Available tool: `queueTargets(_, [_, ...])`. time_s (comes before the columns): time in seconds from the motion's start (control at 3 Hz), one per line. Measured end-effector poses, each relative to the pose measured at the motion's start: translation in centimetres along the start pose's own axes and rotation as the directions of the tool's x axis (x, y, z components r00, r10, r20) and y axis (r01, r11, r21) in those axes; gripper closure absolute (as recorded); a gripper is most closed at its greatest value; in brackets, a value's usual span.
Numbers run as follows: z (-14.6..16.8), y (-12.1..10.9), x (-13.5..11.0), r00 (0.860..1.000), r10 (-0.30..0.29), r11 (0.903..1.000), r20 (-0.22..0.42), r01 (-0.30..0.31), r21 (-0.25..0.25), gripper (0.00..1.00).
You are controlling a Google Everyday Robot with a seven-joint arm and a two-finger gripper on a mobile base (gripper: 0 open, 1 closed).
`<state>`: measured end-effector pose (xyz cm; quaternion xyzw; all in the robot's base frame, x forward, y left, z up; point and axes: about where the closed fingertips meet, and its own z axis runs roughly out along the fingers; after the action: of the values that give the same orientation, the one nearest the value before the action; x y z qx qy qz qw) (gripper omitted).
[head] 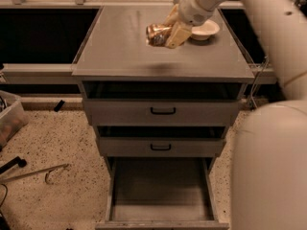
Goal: Place orange can into bottom drawer
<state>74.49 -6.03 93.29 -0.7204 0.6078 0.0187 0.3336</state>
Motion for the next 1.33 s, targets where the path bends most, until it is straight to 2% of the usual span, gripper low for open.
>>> queueTargets(0.33, [-9.4, 1.0, -3.2, 0.998, -0.007, 0.9818, 0.069, -0.007, 0.190, 1.00])
queueTargets(0.67, [-14.1, 2.3, -5.9, 0.997, -0.037, 0.9594, 0.073, 0.015, 0.281, 1.00])
queueTargets(1.0, [-14.0, 2.5, -6.2, 0.996, -0.049, 0.9620, 0.074, 0.027, 0.272, 1.00])
queueTargets(1.33, [-16.0, 6.3, -5.8, 0.998, -0.035, 0.9765, 0.058, 0.021, 0.214, 1.00])
